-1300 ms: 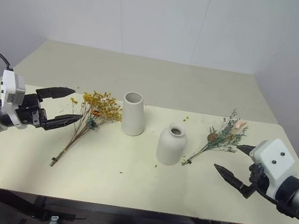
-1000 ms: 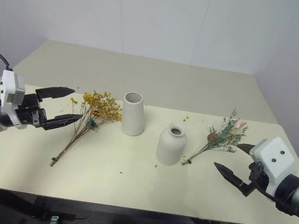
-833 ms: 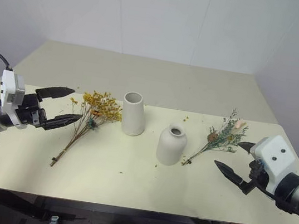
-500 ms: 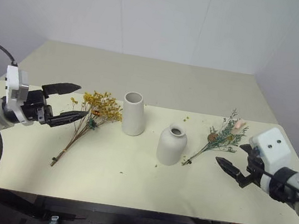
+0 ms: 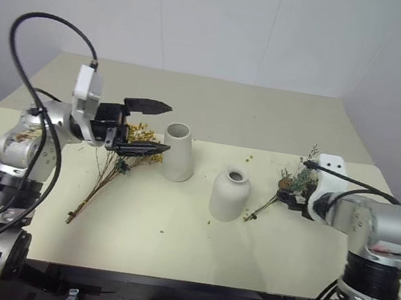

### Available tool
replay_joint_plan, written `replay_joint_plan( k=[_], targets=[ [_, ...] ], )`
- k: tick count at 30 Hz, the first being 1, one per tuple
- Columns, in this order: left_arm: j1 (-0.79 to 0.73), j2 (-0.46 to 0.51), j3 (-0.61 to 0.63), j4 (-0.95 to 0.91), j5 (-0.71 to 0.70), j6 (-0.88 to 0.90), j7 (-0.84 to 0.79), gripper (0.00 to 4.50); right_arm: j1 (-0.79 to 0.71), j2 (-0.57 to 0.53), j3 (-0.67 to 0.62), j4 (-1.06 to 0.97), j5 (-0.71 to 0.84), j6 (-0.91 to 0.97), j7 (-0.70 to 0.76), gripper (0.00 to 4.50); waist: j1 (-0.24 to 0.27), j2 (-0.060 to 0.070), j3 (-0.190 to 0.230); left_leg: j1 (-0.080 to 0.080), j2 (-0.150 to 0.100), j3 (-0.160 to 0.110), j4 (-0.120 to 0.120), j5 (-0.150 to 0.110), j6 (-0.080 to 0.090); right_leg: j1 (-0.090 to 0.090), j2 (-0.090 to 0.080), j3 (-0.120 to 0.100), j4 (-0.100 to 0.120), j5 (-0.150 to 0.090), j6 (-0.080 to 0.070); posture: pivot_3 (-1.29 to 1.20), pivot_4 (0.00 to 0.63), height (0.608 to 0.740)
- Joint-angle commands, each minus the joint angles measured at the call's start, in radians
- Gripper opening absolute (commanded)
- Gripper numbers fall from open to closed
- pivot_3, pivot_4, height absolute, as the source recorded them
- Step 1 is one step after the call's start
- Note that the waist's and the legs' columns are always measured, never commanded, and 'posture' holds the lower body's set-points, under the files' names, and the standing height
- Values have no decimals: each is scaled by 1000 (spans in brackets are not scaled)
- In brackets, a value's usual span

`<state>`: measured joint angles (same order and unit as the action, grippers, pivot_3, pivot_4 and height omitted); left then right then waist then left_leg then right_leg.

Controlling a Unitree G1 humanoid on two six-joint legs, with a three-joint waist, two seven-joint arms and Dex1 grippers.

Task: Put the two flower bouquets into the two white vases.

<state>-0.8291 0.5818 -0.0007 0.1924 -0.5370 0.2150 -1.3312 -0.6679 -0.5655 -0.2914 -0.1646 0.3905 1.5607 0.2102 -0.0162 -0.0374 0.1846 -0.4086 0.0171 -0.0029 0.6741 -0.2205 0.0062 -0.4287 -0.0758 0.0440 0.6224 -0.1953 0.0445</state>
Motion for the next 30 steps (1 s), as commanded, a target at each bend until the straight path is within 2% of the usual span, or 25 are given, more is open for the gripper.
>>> replay_joint_plan(
  k=[1,10,19,22,30],
  targets=[
    [-66,-14,-46,27,31,-42,-88,4491,-43,36,-20,8,-45,15,-49,4500,0,0,0,-1,0,0,0,0,0,0,0,0,0,0,0,0,150,740],
    [-168,-33,-156,105,187,-151,-162,4491,-89,126,7,118,-107,-31,-98,4500,-2,0,0,-2,-1,0,0,0,0,-2,-1,0,1,0,0,0,150,740],
    [-159,-31,-155,78,204,-160,-177,4491,-117,136,92,272,-165,-111,-99,4500,-22,1,0,-3,-1,0,1,0,0,-4,0,1,2,0,0,0,150,740],
    [-153,-27,-161,72,218,-169,-179,4500,-121,114,146,309,-169,-128,-68,3890,-26,1,0,-3,0,0,1,0,0,-4,0,1,3,0,0,0,150,740],
    [-133,-19,-158,56,239,-175,-172,4500,-132,91,143,306,-174,-83,-51,1231,-29,1,0,-2,0,0,1,0,1,-4,0,1,3,0,0,0,150,740]
  ],
)
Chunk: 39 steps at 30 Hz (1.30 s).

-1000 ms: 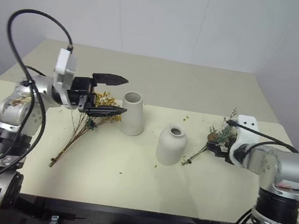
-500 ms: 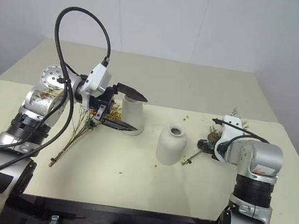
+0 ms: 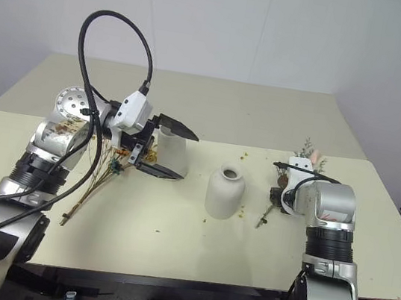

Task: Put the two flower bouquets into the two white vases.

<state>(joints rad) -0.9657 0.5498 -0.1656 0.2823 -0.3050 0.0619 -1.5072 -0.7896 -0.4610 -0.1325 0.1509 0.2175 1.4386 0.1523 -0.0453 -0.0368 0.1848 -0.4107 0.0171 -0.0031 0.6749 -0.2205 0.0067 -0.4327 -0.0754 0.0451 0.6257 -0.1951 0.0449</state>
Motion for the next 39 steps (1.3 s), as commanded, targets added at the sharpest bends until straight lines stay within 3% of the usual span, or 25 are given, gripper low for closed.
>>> replay_joint_plan(
  k=[1,3,4,14,19,27,39],
  targets=[
    [5,13,7,-35,8,-22,4,4500,-9,-15,-21,-17,-2,52,5,839,0,0,0,0,0,0,0,0,0,0,0,0,0,0,0,0,150,740],
    [6,13,8,-38,9,-20,6,4500,0,-25,-25,-35,5,70,15,155,1,0,0,0,0,0,0,0,0,0,0,0,0,0,0,0,150,740],
    [7,14,8,-31,14,-23,9,4500,9,-27,-31,-49,7,83,18,27,2,0,0,0,0,0,0,0,0,0,0,0,0,0,0,0,150,740],
    [28,9,18,-57,9,0,26,4500,73,-12,-153,-297,-31,62,-37,27,4,0,0,-3,-1,0,0,0,0,-2,-1,0,0,0,0,0,150,740],
    [45,26,26,-90,2,21,34,4500,127,26,-248,-538,-18,-115,-48,27,2,1,0,-6,0,0,0,0,0,-6,0,0,1,0,0,0,150,740],
    [64,42,40,-132,-9,48,53,4500,161,165,-328,-753,66,-465,-48,27,2,1,1,-5,0,0,1,0,0,-6,0,1,3,-3,5,0,150,740],
    [63,52,78,-168,-74,157,103,4500,188,249,-203,-888,198,-585,-17,27,2,1,1,-5,0,0,1,0,1,-6,0,1,3,-1,2,0,150,740]
  ],
)
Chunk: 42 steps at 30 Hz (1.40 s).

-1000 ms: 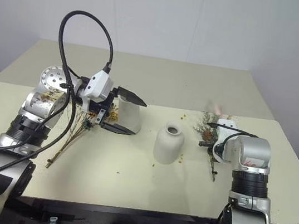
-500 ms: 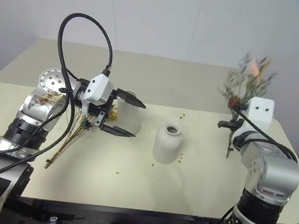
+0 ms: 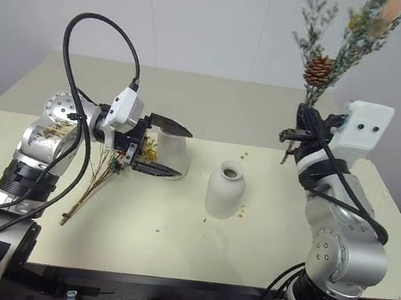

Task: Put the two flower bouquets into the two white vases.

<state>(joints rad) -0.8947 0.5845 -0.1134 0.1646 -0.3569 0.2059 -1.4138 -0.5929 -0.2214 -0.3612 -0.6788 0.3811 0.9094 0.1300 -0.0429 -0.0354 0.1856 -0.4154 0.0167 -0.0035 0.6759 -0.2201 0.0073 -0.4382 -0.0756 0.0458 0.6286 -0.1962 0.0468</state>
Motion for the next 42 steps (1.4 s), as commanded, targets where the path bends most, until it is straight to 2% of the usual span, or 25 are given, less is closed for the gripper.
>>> replay_joint_plan(
  k=[1,7,25,42],
  targets=[
    [-5,24,21,-55,-13,15,12,4500,-10,21,43,-63,44,-65,3,27,0,0,0,0,0,0,0,0,0,0,0,0,0,0,-1,0,150,740],
    [0,37,20,-73,-7,38,36,4500,1,40,151,-33,29,-144,6,27,0,0,0,0,0,0,0,0,0,0,0,0,0,1,-2,0,150,740],
    [43,72,23,-122,-8,63,67,4500,92,90,257,-1,37,-255,-5,27,0,0,0,0,0,0,0,0,0,0,0,0,0,1,-2,0,150,740],
    [14,70,18,-84,-4,37,51,4500,267,95,338,25,-37,-442,14,27,0,0,0,0,0,0,0,0,0,0,0,0,0,1,-2,0,150,740]
  ],
)
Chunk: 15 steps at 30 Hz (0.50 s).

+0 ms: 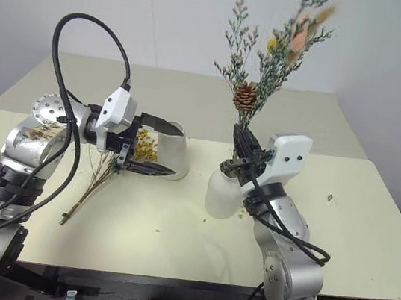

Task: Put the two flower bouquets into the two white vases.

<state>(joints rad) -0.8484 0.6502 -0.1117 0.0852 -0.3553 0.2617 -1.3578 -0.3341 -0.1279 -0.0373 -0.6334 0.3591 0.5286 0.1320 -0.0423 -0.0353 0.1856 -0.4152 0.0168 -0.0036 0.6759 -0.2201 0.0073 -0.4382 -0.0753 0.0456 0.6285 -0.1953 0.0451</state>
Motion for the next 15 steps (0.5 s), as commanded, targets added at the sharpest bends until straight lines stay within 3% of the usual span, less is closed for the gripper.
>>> replay_joint_plan(
  k=[1,15],
  targets=[
    [-35,3,15,-2,-4,-20,-6,4500,19,4,22,-17,-22,-77,14,27,0,0,0,0,0,0,0,0,0,0,0,0,0,0,0,0,150,740],
    [-43,-2,14,8,0,-26,-5,4500,100,46,104,69,-153,-299,13,27,0,0,0,0,0,0,0,0,0,0,0,0,0,0,0,0,150,740]
  ],
)
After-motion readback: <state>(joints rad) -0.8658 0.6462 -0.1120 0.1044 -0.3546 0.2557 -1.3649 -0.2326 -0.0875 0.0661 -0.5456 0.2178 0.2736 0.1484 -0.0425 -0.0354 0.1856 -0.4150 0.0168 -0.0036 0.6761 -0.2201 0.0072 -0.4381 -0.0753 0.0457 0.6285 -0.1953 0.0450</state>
